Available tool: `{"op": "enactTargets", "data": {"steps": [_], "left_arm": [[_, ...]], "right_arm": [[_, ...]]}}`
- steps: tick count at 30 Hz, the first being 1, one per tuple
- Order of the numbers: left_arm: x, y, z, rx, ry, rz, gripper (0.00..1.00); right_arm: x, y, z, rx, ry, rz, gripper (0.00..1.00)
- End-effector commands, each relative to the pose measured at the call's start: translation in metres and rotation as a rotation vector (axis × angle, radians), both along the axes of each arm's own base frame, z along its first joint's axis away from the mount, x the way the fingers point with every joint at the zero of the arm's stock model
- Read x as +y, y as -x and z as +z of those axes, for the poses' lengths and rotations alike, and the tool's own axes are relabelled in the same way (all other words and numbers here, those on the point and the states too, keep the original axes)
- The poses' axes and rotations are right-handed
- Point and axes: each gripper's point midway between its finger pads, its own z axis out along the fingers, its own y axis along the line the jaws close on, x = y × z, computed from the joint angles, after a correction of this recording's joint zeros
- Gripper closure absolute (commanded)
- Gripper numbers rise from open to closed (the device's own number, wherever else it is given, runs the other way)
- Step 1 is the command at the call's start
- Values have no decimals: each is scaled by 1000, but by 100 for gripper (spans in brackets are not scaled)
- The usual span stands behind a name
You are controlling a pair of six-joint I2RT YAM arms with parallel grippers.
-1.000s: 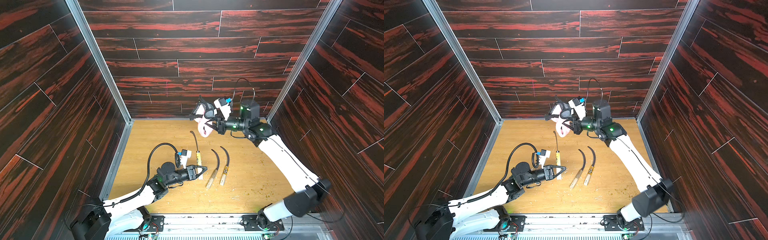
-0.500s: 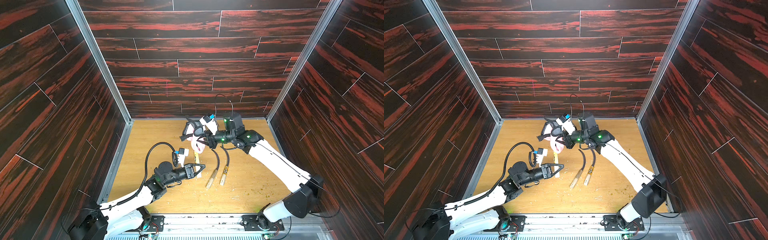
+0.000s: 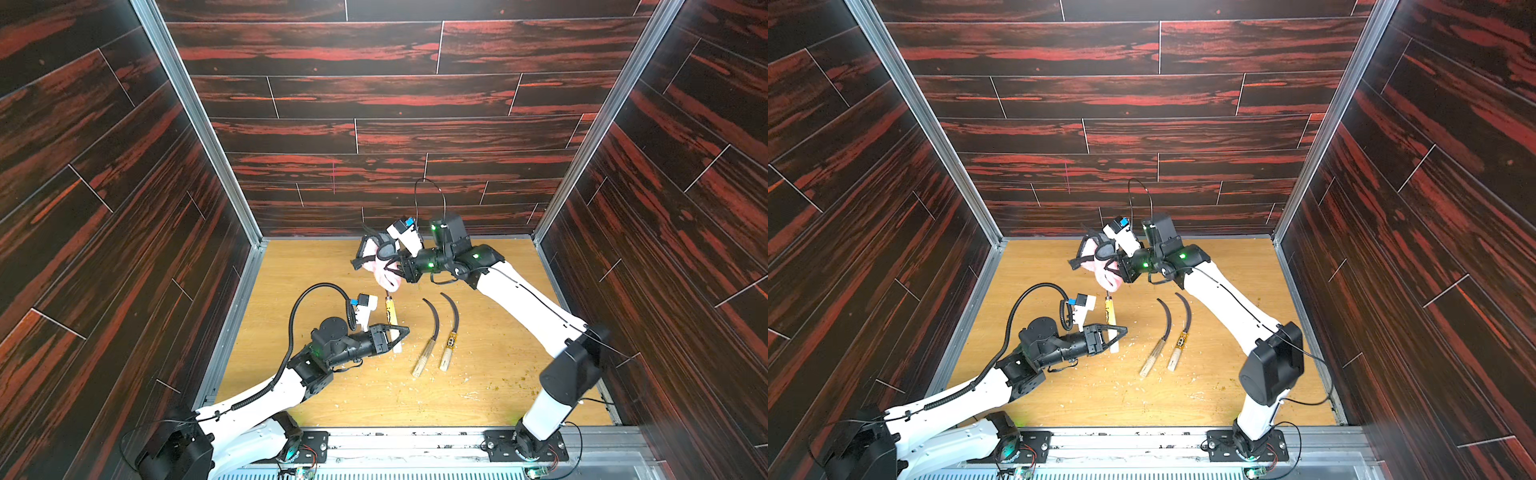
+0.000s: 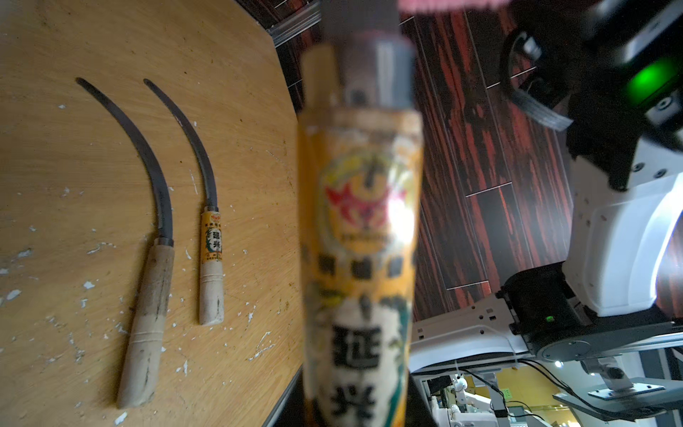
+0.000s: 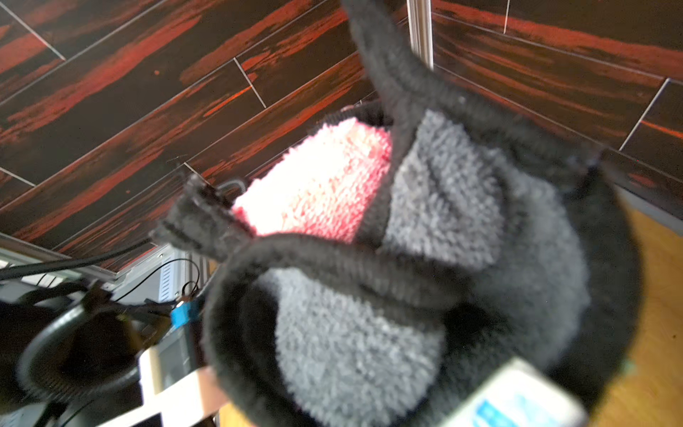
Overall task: Wipe small sickles with rags
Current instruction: Wipe the small sickle.
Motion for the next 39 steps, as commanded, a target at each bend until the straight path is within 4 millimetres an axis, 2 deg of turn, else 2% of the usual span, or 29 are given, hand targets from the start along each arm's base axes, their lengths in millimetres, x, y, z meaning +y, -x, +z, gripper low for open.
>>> {"op": "enactTargets", "data": {"steps": [1, 6, 15, 21, 25, 30, 34, 39], "left_arm": [[-12, 26, 38, -182, -7, -139, 100], [-10, 29, 33, -199, -81, -156, 100], [-9, 34, 22, -207, -190, -204, 100], [-4, 38, 13, -218, -299, -236, 100], [-3, 38, 3, -211, -350, -250, 100], [0, 38, -19, -173, -410, -262, 100], [4, 39, -49, -118, -483, -272, 100], [16, 36, -90, -30, -625, -263, 100]], "right_arm": [[11, -8, -14, 36, 13, 31, 100], [15, -19, -24, 67, 19, 40, 100], [20, -39, -55, 148, 42, 45, 100], [20, -49, -68, 177, 54, 38, 100], [15, -70, -75, 185, 56, -22, 100], [-1, -96, -70, 190, 25, -101, 100], [-18, -114, -57, 147, 28, -169, 100], [-53, -135, -35, 47, 69, -309, 100]]}}
